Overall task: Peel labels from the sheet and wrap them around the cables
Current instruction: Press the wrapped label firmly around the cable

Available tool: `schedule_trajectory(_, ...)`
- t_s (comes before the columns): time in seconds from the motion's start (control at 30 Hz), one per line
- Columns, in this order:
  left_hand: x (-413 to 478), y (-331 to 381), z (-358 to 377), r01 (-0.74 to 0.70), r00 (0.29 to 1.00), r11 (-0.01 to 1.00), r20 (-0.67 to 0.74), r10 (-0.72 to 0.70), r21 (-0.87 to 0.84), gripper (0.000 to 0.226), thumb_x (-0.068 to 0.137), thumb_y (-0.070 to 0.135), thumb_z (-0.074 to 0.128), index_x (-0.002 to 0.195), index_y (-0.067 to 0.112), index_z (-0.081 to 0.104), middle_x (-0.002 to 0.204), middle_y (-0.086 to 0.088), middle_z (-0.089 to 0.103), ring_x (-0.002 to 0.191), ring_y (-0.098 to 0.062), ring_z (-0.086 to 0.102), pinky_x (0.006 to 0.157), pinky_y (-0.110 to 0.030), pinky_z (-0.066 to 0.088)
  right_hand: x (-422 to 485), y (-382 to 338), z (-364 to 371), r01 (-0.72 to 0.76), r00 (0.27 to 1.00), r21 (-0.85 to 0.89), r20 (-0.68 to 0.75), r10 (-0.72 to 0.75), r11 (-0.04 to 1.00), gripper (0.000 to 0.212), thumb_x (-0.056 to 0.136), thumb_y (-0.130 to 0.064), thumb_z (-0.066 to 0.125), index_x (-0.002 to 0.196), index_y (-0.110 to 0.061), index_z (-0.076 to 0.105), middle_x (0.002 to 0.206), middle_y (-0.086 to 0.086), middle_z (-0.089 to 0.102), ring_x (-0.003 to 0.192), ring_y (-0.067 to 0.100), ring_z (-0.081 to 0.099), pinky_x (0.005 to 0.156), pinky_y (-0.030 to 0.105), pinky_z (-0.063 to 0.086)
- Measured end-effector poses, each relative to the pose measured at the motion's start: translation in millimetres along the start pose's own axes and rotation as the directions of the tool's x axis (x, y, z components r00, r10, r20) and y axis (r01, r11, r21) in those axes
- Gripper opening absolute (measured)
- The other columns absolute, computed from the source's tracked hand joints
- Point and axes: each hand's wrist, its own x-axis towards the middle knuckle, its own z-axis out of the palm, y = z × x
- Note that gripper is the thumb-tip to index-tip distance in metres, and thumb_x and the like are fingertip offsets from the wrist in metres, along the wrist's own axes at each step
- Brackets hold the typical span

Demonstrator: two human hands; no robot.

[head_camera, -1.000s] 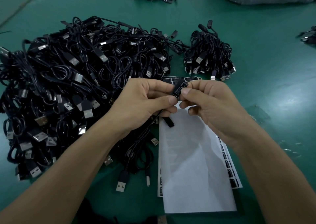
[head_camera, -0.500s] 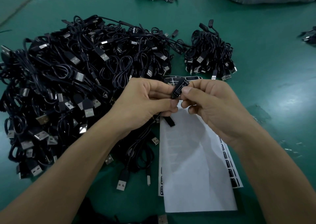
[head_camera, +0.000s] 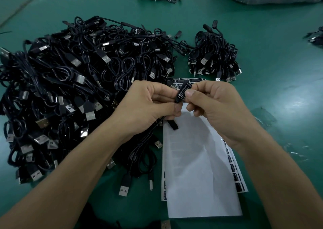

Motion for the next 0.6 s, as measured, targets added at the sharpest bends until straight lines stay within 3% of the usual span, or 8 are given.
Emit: schedule_trajectory(0.6,0.4,-1.9,-0.1,0.004,1.000,1.000,-0.009,-0.004,0.022,0.019,0.080,-0.004,0.078,0.098,0.004,0.075,0.079,-0.011,0.077,0.067,-0.013,0.074,0.062,-0.019,0.056,-0.9,-0.2,0.6,-0.002,0.999,-0.042,-0.042,0.000,0.999,0.019,0.096,-0.013,0.065,0.078,-0.018,0.068,0.062,-0.009,0.065,0.062,0.003,0.059,0.058,0.018,0.048)
